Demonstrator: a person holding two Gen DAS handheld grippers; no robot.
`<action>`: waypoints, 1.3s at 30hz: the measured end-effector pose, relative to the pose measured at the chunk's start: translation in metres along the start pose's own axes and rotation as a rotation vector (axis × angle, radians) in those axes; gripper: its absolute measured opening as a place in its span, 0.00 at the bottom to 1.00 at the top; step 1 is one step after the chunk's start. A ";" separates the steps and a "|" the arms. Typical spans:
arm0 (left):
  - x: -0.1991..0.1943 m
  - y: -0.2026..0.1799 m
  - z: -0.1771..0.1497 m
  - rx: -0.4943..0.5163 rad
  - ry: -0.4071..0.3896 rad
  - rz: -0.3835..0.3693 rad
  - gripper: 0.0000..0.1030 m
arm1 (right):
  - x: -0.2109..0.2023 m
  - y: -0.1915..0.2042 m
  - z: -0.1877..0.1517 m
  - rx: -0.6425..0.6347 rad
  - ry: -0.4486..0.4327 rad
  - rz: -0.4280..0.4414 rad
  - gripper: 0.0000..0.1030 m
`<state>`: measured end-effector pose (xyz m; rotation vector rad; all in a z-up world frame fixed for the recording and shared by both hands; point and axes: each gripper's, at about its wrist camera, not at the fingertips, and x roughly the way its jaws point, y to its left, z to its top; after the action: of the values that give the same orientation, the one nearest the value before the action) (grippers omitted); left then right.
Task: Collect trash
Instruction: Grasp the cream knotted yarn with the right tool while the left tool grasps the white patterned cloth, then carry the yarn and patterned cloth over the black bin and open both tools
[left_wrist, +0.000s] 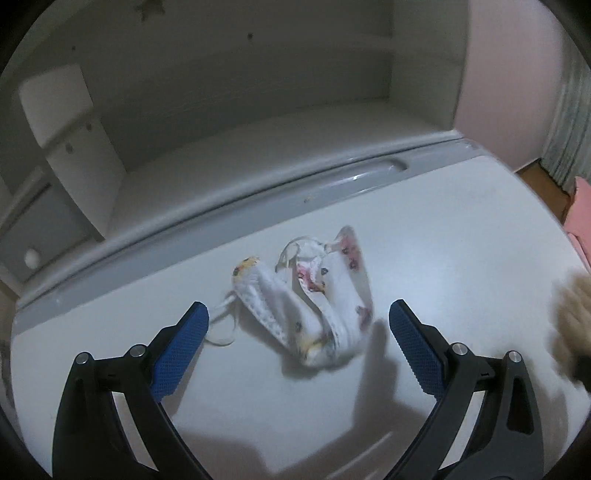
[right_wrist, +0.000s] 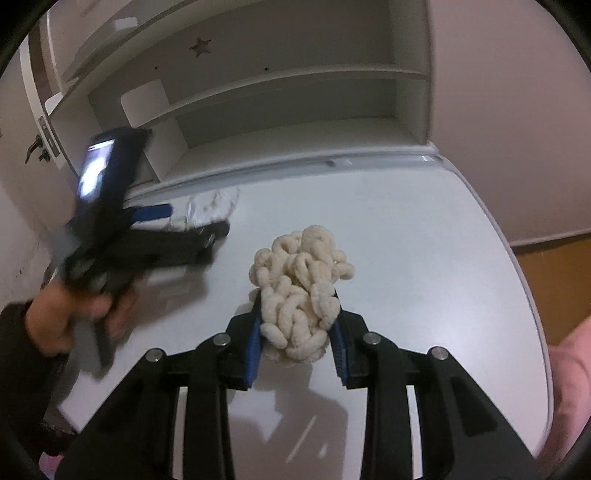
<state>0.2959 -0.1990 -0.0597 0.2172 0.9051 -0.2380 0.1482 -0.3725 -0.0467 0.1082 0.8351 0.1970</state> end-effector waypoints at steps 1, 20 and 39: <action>0.004 0.001 0.002 -0.017 0.004 0.008 0.93 | -0.009 -0.003 -0.008 0.011 0.000 -0.011 0.31; -0.106 -0.213 -0.058 0.292 -0.045 -0.399 0.23 | -0.171 -0.159 -0.190 0.498 -0.118 -0.331 0.31; -0.092 -0.462 -0.231 0.655 0.078 -0.773 0.24 | -0.157 -0.301 -0.386 0.928 0.021 -0.497 0.31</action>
<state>-0.0677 -0.5626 -0.1649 0.4761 0.9333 -1.2577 -0.2029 -0.6932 -0.2426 0.7573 0.8933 -0.6726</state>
